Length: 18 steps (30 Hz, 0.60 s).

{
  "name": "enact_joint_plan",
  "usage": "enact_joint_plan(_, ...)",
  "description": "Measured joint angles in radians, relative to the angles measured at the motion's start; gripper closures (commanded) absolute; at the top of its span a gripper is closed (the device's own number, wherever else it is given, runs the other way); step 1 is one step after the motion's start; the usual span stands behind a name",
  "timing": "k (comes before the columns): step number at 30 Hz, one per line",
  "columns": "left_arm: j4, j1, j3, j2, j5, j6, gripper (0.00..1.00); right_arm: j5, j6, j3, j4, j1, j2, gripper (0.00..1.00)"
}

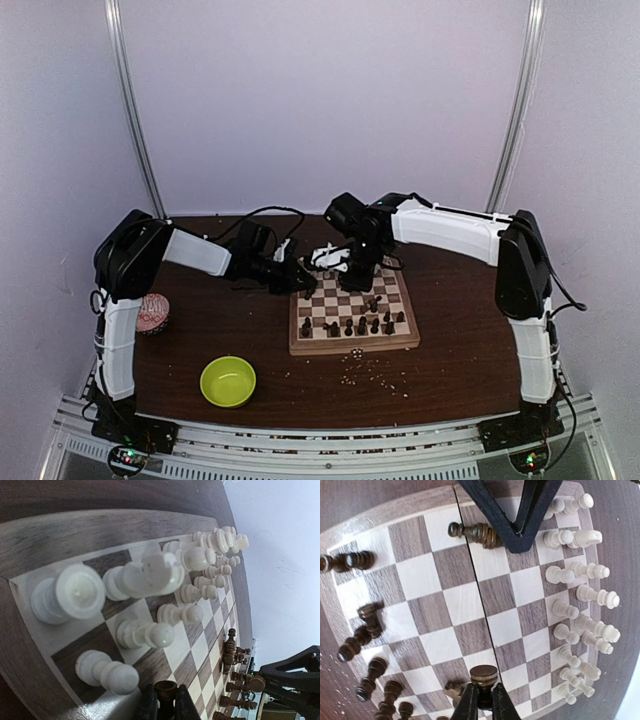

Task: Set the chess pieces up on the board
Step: Place the pawn on the chessboard.

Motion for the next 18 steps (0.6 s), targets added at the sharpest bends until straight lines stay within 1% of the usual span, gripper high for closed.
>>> enact_joint_plan(7,0.001,0.000,0.000,0.000,-0.006,0.005,0.93,0.171,-0.168,0.104,-0.151,0.043,0.077,0.90)
enact_joint_plan(14,0.002,0.000,0.000,0.000,-0.006,0.005,0.93,0.270,-0.266,0.132,-0.217,0.094,0.170,0.89)
enact_joint_plan(16,0.002,0.000,0.000,0.000,-0.006,0.005,0.93,0.304,-0.283,0.135,-0.220,0.105,0.177,0.88)
enact_joint_plan(18,0.002,0.000,0.000,0.000,-0.006,0.004,0.93,0.321,-0.292,0.136,-0.219,0.112,0.179,0.84)
